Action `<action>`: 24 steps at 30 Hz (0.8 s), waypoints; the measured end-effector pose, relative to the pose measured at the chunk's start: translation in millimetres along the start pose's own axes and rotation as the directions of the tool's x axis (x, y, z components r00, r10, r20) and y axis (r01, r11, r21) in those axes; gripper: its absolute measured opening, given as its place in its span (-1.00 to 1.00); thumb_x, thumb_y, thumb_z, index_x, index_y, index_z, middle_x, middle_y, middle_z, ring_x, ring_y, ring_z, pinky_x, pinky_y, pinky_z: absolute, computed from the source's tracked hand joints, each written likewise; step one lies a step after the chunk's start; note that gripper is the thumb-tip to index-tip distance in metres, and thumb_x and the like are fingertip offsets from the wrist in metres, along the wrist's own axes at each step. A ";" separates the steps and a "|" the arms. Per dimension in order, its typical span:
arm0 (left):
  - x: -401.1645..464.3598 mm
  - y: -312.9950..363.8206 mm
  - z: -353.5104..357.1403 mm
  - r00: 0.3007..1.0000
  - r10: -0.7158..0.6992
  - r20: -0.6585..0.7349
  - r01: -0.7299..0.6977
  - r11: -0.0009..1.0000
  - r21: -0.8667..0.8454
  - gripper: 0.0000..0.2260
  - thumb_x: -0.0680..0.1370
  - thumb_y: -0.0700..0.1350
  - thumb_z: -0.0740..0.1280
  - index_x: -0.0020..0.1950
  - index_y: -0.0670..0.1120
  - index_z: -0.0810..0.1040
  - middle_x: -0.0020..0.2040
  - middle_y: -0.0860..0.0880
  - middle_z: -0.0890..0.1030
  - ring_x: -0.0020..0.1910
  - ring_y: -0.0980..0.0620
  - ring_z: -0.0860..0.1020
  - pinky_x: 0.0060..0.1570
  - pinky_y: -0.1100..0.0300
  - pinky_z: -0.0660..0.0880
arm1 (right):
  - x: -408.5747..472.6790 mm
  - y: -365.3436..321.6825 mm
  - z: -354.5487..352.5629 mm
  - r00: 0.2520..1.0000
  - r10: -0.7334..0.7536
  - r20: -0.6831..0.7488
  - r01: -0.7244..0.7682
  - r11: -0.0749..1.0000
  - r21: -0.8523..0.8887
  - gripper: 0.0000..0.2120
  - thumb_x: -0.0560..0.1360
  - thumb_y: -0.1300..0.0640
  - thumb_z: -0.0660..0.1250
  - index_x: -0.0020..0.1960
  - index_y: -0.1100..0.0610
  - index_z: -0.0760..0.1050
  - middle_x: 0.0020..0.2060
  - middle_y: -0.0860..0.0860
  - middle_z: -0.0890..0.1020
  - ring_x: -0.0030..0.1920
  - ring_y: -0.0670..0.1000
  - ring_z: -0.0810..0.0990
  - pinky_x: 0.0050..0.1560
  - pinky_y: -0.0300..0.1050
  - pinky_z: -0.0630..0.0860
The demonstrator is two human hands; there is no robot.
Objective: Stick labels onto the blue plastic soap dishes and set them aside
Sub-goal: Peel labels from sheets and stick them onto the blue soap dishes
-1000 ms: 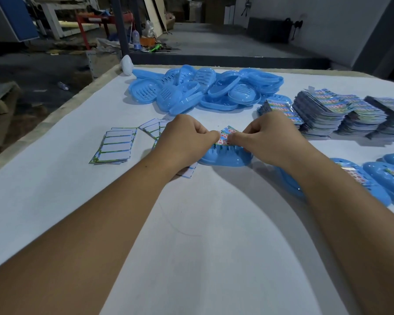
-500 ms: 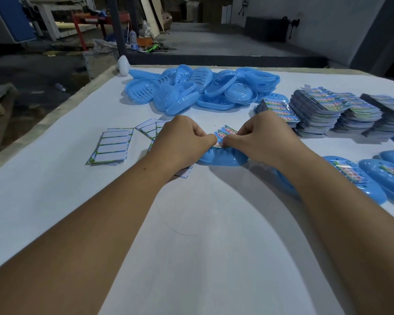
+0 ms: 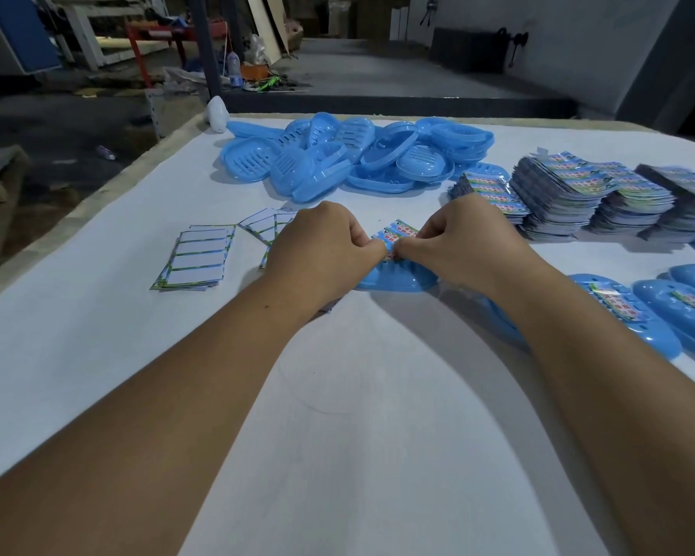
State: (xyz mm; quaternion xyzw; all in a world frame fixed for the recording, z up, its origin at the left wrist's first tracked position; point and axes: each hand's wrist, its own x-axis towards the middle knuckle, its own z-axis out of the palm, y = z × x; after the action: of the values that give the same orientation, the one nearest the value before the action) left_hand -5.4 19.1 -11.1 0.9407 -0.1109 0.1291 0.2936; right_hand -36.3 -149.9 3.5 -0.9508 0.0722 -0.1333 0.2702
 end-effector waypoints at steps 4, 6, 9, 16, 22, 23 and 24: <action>0.2 1.7 -1.0 1.000 0.018 -0.005 -0.018 0.999 0.037 -0.74 0.43 0.13 0.42 -0.35 0.00 0.58 -0.38 0.05 0.62 -0.27 0.05 0.60 -0.25 0.19 0.50 | 0.0 -0.4 -0.7 1.000 -0.002 0.001 0.002 1.000 -0.001 -0.68 0.36 -0.14 0.52 -0.42 0.03 0.58 -0.55 -0.08 0.51 -0.42 -0.07 0.44 -0.41 -0.15 0.26; 0.7 1.6 -1.5 1.000 0.022 -0.008 -0.021 0.999 0.044 -0.74 0.43 0.14 0.43 -0.35 0.02 0.56 -0.38 0.07 0.60 -0.26 0.07 0.59 -0.28 0.20 0.44 | -0.3 -0.9 -0.8 1.000 -0.014 0.002 0.014 1.000 -0.011 -0.68 0.37 -0.15 0.51 -0.43 0.02 0.58 -0.52 -0.08 0.54 -0.40 -0.07 0.46 -0.40 -0.14 0.28; 0.4 1.1 -1.8 0.999 0.039 -0.014 -0.038 0.997 0.060 -0.74 0.44 0.15 0.44 -0.35 0.04 0.54 -0.36 0.12 0.56 -0.24 0.10 0.57 -0.30 0.20 0.37 | -1.3 -2.5 -0.5 0.999 -0.033 -0.006 0.033 0.998 -0.046 -0.69 0.36 -0.16 0.50 -0.41 0.02 0.58 -0.48 -0.04 0.59 -0.35 -0.05 0.51 -0.38 -0.14 0.31; 1.4 -0.3 -2.2 0.995 0.093 -0.032 -0.088 0.989 0.123 -0.74 0.44 0.19 0.43 -0.31 0.07 0.52 -0.30 0.16 0.51 -0.17 0.05 0.55 -0.29 0.18 0.31 | -2.3 -4.6 -2.5 0.998 -0.045 -0.037 0.040 0.991 -0.125 -0.67 0.33 -0.22 0.50 -0.38 0.03 0.61 -0.43 -0.01 0.62 -0.28 0.02 0.59 -0.37 -0.12 0.39; 4.4 -5.4 -3.1 0.999 0.031 -0.012 -0.029 0.992 0.126 -0.64 0.40 0.33 0.43 -0.27 0.07 0.48 -0.26 0.16 0.52 -0.18 0.07 0.53 -0.24 0.15 0.37 | -3.2 -3.8 -4.1 0.999 -0.032 -0.037 0.027 0.991 -0.131 -0.63 0.33 -0.28 0.50 -0.40 -0.01 0.56 -0.44 -0.06 0.60 -0.30 -0.04 0.55 -0.39 -0.14 0.29; 4.3 -6.0 -3.3 1.000 0.018 -0.001 -0.018 0.993 0.113 -0.64 0.39 0.33 0.43 -0.26 0.07 0.49 -0.26 0.16 0.53 -0.18 0.08 0.53 -0.23 0.14 0.38 | -3.4 -3.1 -5.0 0.999 -0.024 -0.034 0.019 0.992 -0.125 -0.63 0.32 -0.29 0.50 -0.38 0.00 0.58 -0.46 -0.08 0.59 -0.32 -0.07 0.54 -0.40 -0.14 0.29; 4.0 -6.4 -3.9 1.000 0.006 0.005 -0.007 0.996 0.093 -0.64 0.40 0.33 0.43 -0.26 0.06 0.50 -0.26 0.16 0.53 -0.19 0.11 0.53 -0.23 0.14 0.38 | -3.5 -2.4 -5.7 1.000 -0.015 -0.027 0.012 0.994 -0.113 -0.63 0.32 -0.29 0.50 -0.37 0.01 0.59 -0.48 -0.09 0.58 -0.34 -0.08 0.53 -0.40 -0.15 0.28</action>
State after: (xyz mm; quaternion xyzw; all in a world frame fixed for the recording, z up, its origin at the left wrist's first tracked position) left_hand -0.6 26.0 -10.2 0.9532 -0.1085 0.1327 0.2490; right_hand -41.1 -150.0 8.8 -0.9630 0.0771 -0.1442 0.2142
